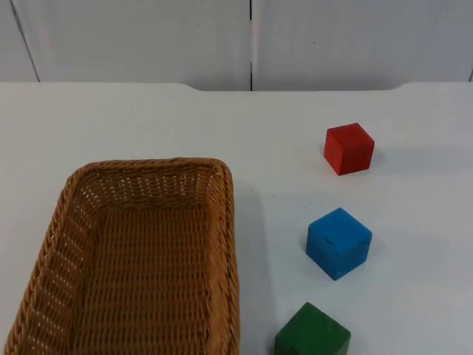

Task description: Pick up one cube with each hand and place exactly two cubes into the same basket, leaving the remaining cube outside.

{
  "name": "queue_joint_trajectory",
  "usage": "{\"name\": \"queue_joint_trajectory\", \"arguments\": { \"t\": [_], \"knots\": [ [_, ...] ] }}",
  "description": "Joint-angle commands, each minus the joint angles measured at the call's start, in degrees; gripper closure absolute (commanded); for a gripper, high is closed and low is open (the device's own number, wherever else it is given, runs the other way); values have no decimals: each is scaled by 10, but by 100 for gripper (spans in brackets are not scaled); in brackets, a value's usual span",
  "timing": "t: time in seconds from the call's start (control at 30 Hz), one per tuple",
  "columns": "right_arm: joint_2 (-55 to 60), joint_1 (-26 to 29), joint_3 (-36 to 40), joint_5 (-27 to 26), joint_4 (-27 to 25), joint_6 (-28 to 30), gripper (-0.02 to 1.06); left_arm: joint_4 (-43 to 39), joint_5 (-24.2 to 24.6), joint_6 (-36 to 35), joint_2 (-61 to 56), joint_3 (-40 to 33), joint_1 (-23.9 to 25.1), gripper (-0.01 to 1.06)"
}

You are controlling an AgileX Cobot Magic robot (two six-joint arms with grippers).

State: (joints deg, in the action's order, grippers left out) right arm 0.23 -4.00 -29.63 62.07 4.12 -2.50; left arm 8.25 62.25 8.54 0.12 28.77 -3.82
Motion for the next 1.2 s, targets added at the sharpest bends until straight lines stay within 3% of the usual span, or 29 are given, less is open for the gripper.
{"name": "queue_joint_trajectory", "arguments": {
  "t": [0.0,1.17],
  "knots": [
    [-2,3,2,-3,0,4,-1,16,-6,-5,-1,-3,-1,0],
    [-2,3,1,-5,2,6,-1,41,-12,-5,-1,1,-1,0]
  ]
}}
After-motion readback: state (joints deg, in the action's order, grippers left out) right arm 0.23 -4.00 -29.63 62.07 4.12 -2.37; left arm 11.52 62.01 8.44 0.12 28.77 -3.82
